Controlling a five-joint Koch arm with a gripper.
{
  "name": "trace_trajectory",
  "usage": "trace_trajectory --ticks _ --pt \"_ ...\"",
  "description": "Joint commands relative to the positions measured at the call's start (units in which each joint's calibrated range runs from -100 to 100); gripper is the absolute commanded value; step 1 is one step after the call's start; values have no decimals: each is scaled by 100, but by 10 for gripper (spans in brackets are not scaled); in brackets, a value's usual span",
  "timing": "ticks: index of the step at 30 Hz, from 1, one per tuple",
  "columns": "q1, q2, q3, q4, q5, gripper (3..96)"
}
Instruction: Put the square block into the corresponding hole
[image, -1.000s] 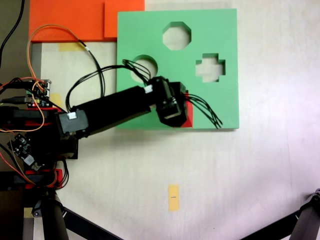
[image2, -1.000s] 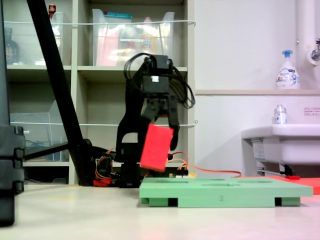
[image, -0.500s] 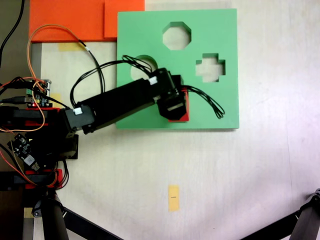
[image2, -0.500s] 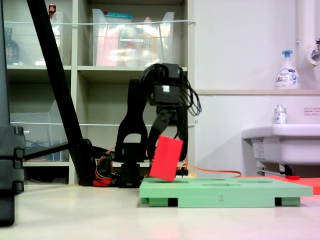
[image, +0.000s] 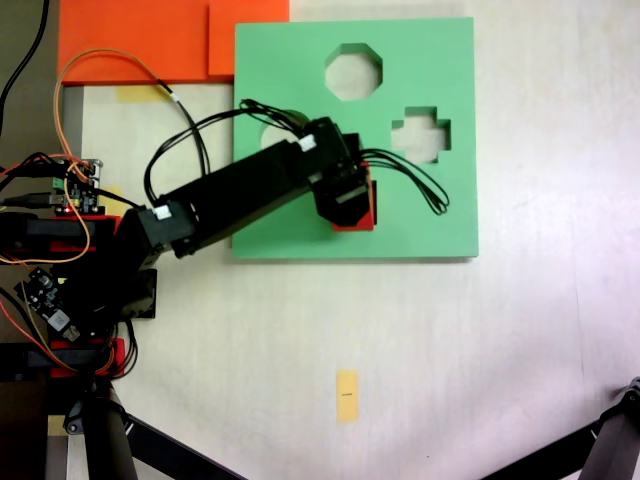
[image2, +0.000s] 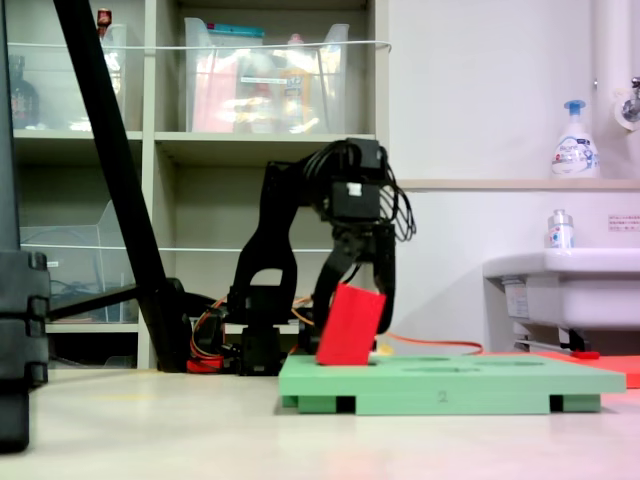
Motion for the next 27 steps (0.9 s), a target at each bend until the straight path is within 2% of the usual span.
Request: trace_trajectory --ticks 1,17,20,22,24,27 --pt "73 211 211 -176 147 249" --pt "127 798 201 -176 317 266" --pt "122 784 201 -176 283 460" --pt "122 798 201 -176 264 551" --pt "117 839 201 -176 249 572" --pt "93 853 191 -176 205 743"
